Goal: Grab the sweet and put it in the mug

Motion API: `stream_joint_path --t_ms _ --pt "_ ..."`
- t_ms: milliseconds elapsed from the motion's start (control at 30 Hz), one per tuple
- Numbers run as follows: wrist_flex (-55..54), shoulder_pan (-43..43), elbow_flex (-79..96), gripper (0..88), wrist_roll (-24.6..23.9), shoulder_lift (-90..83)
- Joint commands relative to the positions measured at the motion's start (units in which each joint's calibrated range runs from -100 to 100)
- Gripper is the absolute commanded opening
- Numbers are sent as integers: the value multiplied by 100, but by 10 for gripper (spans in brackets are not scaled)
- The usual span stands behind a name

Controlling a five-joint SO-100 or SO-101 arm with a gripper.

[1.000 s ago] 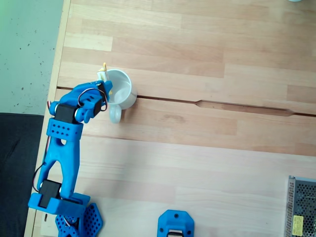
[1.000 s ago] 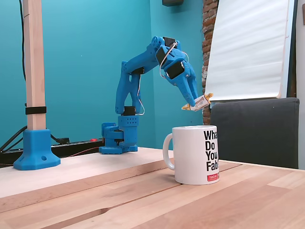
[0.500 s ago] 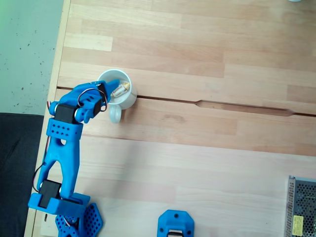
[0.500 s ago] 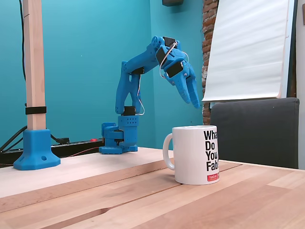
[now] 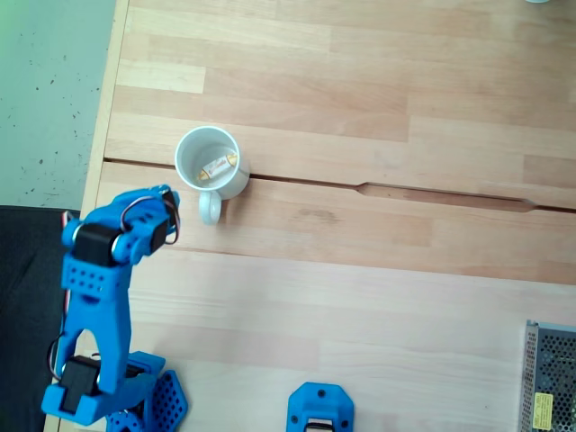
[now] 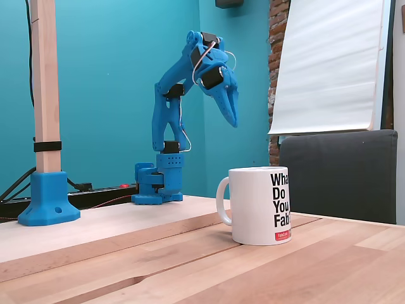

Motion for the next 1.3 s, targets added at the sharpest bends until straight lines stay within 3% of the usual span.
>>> stream_joint_path --t_ms 0,400,900,1267 --pt "250 44 -120 0 15 -710" --pt "129 87 2136 0 376 -2810" --pt "-3597 116 8640 0 361 -5882" --pt "-4935 116 10700 0 357 -6106"
